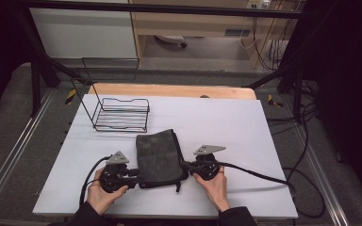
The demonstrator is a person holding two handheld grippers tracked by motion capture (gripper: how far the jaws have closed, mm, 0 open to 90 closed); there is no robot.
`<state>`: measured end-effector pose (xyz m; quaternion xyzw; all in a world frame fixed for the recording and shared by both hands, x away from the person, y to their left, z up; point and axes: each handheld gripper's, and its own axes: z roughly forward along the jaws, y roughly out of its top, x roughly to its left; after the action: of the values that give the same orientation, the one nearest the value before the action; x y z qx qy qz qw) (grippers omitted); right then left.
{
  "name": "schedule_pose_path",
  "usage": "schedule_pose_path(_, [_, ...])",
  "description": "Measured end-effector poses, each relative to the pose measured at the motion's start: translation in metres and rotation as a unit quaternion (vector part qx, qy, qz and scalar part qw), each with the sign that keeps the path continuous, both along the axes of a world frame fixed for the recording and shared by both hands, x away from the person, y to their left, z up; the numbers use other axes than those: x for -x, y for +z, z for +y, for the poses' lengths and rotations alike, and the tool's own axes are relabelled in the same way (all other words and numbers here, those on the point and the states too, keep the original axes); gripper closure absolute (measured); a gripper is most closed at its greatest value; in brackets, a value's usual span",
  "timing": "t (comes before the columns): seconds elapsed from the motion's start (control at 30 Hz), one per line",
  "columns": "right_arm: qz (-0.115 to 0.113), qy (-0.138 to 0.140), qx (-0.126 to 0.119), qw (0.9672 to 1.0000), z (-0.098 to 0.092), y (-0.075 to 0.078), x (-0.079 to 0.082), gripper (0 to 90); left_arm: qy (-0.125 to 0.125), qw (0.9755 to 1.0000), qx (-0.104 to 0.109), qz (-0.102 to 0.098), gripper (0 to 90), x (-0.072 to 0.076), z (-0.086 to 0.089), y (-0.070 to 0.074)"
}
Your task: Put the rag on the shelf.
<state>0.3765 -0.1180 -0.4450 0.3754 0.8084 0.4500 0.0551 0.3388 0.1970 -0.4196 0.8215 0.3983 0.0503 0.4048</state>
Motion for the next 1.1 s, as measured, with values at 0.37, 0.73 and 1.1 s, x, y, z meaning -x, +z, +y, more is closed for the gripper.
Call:
schedule_pose_path(0.37, [-0.013,-0.012,0.036,0.9992,0.0,-0.008,-0.004,73.9,0.03,0.998,-0.024,0.049,50.2,-0.008,-0.017,-0.019])
schedule_pose_path(0.73, [-0.018,-0.012,0.036,0.9991,-0.001,-0.01,-0.004,64.6,0.037,0.9971,-0.022,0.063,56.7,-0.004,-0.032,-0.021])
schedule_pose_path(1.1, [-0.034,-0.027,0.02,0.9988,-0.008,-0.002,-0.005,39.8,0.029,0.9974,-0.03,0.059,77.7,-0.007,-0.035,-0.021])
